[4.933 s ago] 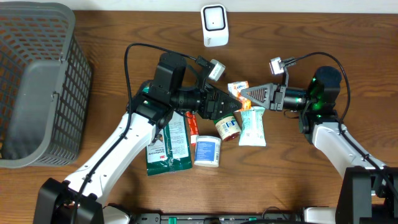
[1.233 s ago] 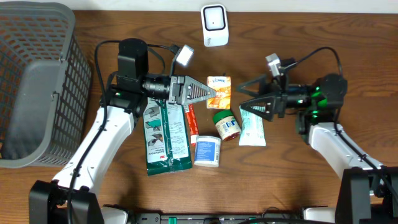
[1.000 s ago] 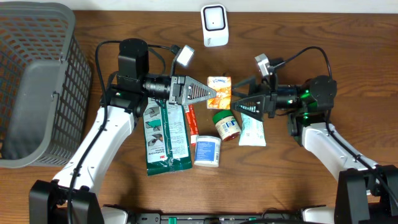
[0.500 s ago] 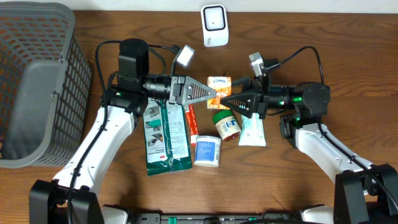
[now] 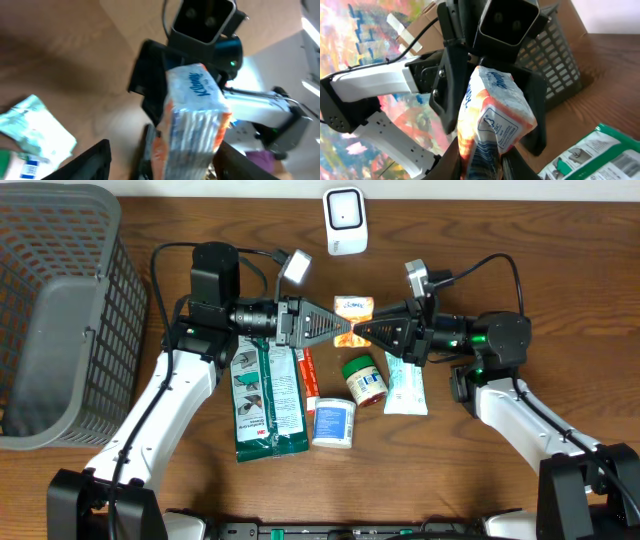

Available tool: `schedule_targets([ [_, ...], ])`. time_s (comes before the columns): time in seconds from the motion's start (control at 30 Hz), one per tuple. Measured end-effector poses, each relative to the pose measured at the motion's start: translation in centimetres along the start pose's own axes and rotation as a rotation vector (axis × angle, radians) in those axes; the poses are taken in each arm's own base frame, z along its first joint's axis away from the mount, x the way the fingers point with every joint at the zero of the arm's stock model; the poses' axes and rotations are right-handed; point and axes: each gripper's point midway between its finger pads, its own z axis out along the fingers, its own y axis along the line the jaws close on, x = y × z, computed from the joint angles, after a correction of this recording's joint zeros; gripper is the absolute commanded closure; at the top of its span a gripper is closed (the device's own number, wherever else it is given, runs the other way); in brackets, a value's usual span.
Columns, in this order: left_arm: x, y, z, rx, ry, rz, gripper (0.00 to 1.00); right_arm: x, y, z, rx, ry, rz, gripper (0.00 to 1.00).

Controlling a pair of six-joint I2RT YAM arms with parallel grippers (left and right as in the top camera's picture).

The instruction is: Scan the item barcode

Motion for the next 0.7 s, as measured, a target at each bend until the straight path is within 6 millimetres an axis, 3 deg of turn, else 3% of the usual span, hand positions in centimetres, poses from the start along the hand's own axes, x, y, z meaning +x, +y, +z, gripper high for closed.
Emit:
schedule_targets([
  [0.27,-2.2,3.2,-2.1,-0.164,-0.128,-0.018,0.32,0.0,-2.6,-1.8,0.083,-0.015,0.087,0.96],
  [0.47,-1.0,5.8,-3.2,-0.268,-0.137,-0.129,0.32,1.1,-6.7,-4.6,0.221,-0.046,0.262,0.98],
  [0.7,0.8,7.9,-3.7,-0.376,-0.112,-0.178,0.32,0.7,-9.5,-7.8,0.349,-0.126,0.328,0.97],
])
